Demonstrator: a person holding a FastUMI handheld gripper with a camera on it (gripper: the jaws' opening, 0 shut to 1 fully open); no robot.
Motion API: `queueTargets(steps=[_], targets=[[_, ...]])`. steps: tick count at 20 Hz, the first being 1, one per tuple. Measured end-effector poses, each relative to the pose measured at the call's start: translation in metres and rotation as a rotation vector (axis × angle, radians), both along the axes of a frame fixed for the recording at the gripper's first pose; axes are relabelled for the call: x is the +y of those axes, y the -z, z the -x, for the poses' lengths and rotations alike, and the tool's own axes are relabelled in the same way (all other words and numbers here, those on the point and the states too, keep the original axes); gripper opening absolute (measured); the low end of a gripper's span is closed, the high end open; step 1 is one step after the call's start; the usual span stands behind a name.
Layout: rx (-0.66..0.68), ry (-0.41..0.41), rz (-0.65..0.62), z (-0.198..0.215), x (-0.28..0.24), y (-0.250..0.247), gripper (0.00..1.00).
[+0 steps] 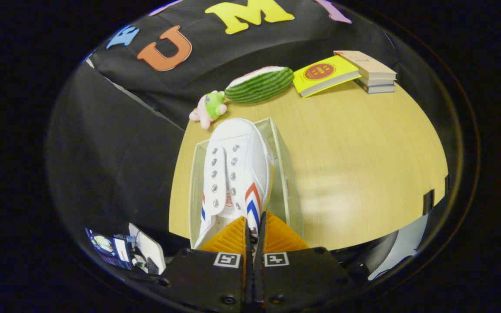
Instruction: Open the storage box then place both shoes into the box .Put the left shoe in first, then the right shoe, with the right side of both shoes facing outward in a uniform manner.
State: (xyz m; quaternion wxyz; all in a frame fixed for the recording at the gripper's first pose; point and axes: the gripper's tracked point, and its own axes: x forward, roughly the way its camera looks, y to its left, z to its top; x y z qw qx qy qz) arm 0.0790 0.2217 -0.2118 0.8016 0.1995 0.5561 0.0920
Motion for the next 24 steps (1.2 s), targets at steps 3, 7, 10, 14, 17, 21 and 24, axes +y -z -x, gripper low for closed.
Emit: queueTargets(steps=[3,7,10,14,17,21,24], targets=[[0.016,0.024,0.010,-0.006,-0.004,0.011,0.08],[0.016,0.012,-0.005,-0.006,-0.005,0.013,0.13],[0.010,0.008,-0.020,-0.006,-0.003,0.015,0.20],[-0.004,-0.002,-0.037,-0.007,0.001,0.013,0.27],[-0.062,-0.025,-0.079,-0.012,0.009,0.002,0.37],[-0.216,-0.057,-0.051,-0.028,0.004,-0.023,0.52],[-0.358,-0.071,0.008,-0.035,-0.007,-0.044,0.60]])
